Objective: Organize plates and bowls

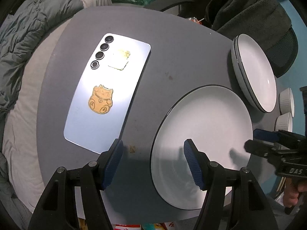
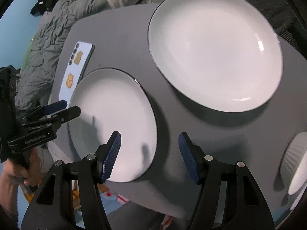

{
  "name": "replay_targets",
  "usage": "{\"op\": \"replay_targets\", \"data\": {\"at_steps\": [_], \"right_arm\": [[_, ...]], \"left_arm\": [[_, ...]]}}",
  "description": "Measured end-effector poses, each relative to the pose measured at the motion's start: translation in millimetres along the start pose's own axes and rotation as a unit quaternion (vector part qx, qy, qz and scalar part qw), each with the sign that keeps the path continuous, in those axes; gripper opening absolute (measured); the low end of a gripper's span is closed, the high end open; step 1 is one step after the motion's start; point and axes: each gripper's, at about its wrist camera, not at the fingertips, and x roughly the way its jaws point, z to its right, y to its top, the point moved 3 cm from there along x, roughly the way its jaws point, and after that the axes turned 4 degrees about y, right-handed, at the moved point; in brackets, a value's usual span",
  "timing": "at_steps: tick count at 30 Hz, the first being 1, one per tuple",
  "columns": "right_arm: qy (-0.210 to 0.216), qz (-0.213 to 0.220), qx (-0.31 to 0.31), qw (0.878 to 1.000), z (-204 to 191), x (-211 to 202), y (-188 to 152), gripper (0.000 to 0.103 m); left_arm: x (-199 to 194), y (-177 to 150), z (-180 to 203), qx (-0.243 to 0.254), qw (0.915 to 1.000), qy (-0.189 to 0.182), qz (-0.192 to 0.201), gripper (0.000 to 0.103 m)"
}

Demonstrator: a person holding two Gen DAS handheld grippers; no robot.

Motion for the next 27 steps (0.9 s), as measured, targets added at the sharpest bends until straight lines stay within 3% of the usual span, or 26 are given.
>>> {"op": "replay_targets", "data": {"at_steps": [3,8,14,17,21,27], "right_arm": [[0.004,-0.003,0.001,1.0,2,6,-1,0.056],[-0.003,-0.002,0.003,1.0,4,13,-2,0.038],[-0.003,0.002,0.009,1.0,8,12,-4,0.024],[-0.005,0.001,0.017,1.0,16,13,-4,0.014],[0.012,0.002,0.032,0.999,22,12,-3,0.013],[0.002,-0.002,0.022,1.0,26,8,-11,0.013]], "left_arm": [[4,1,1,-0.002,1.0,-0.005,-0.004,0.066],[9,-4,2,0.001,0.9997,-0.016,-0.017,0.047],[12,-4,8,0.012,0.9992,-0.028,-0.024,0.026],[12,-9,16,0.015,0.9994,-0.024,-0.021,0.026],[10,-11,19,0.011,0.9997,-0.016,-0.017,0.025],[11,-29,38,0.011,0.9996,-0.012,-0.022,0.025]]}}
